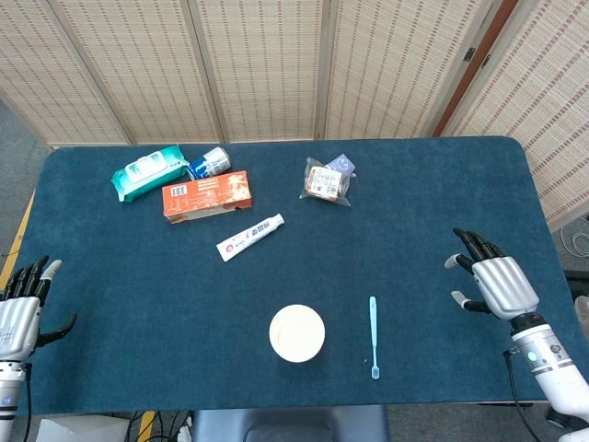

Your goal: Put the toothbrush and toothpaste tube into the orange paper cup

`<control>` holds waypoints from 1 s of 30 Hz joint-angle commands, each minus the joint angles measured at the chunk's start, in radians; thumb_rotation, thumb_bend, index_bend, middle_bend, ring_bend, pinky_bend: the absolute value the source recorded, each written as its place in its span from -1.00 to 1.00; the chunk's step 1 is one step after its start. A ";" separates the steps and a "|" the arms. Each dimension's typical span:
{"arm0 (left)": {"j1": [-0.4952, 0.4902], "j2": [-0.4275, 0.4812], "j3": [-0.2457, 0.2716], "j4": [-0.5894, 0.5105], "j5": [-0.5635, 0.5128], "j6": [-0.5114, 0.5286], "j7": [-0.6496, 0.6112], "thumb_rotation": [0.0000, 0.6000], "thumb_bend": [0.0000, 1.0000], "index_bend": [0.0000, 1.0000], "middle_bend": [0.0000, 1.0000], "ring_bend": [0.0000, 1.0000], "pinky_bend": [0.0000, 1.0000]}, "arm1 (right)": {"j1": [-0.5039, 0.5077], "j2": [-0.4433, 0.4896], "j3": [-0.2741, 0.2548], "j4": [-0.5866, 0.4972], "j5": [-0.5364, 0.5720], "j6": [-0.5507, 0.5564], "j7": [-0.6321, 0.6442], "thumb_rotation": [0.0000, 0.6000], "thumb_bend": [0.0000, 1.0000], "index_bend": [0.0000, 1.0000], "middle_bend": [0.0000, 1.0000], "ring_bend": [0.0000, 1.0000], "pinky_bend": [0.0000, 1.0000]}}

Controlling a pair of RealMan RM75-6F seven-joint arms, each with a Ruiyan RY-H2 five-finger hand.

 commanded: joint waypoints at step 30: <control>-0.002 0.003 -0.002 -0.002 -0.033 -0.024 0.030 1.00 -0.46 -0.90 -0.99 -1.00 -1.00 | 0.177 -0.166 -0.035 0.245 -0.320 -0.114 0.161 1.00 -1.00 -0.48 -0.95 -1.00 -0.61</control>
